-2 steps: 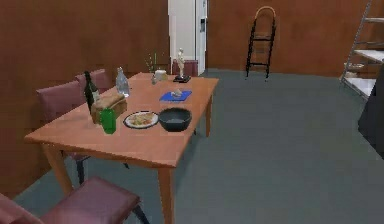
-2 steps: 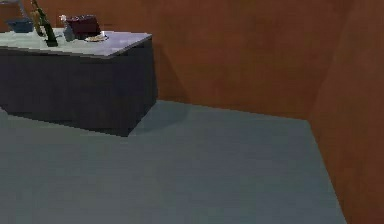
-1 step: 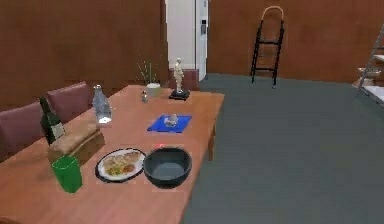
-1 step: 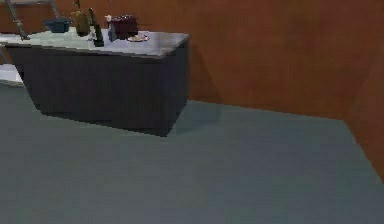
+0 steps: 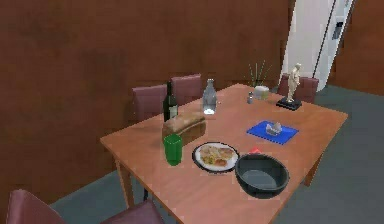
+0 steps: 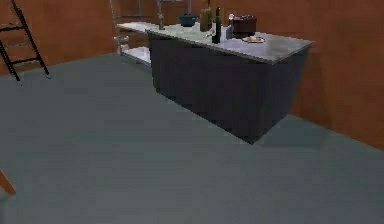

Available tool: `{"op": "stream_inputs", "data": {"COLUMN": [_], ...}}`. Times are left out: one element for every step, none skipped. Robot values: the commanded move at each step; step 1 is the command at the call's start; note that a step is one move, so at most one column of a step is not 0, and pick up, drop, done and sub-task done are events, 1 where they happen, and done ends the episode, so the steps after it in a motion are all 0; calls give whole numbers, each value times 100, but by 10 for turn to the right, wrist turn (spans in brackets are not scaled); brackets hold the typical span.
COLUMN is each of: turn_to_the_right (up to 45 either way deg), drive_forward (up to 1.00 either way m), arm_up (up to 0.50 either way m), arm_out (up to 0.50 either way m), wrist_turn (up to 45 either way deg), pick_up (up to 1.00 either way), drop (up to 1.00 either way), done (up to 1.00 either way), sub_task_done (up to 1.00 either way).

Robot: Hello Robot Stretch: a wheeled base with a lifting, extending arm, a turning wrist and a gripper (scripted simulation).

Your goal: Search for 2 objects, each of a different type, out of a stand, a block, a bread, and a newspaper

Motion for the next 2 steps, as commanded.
{"op": "stream_inputs", "data": {"turn_to_the_right": [0,-450], "drive_forward": [0,0], "arm_up": [0,0], "arm_out": [0,0], "wrist_turn": [0,0], "pick_up": [0,0], "drop": [0,0], "done": [0,0], "sub_task_done": [100,0]}}
